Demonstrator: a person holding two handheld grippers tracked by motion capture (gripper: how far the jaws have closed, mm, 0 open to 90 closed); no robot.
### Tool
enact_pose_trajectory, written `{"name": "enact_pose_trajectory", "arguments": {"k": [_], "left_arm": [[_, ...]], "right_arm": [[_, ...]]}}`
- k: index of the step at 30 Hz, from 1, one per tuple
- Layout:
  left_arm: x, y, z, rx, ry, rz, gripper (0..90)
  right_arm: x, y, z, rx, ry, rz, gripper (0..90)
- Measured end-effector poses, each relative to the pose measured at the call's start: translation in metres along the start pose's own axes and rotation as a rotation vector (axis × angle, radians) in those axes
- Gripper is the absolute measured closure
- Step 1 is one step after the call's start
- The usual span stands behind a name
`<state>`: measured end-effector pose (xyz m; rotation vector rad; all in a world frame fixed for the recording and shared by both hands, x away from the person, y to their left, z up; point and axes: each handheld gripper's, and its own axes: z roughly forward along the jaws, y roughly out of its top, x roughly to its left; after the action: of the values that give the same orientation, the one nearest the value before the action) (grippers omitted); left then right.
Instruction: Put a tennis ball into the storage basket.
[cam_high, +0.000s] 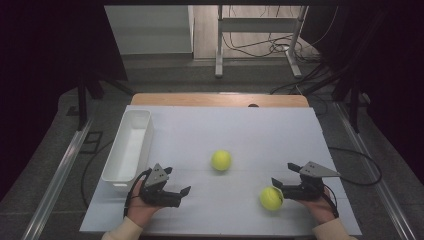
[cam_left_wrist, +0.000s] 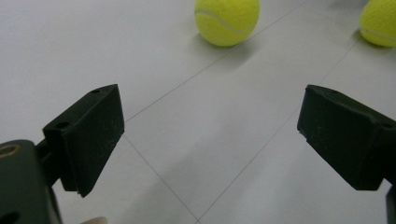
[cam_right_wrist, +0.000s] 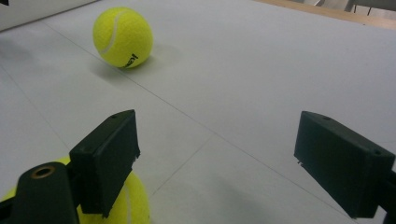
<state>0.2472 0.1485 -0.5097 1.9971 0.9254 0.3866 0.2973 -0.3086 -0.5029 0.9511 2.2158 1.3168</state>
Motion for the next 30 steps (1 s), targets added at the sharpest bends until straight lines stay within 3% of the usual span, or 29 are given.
{"name": "enact_pose_trajectory", "arguments": {"k": [30], "left_arm": [[-0.004,0.023,0.014,0.007,-0.031,0.018,8.0]], "right_arm": [[0.000,0.000,0.001,-0.003,-0.009,0.000,14.6]]}}
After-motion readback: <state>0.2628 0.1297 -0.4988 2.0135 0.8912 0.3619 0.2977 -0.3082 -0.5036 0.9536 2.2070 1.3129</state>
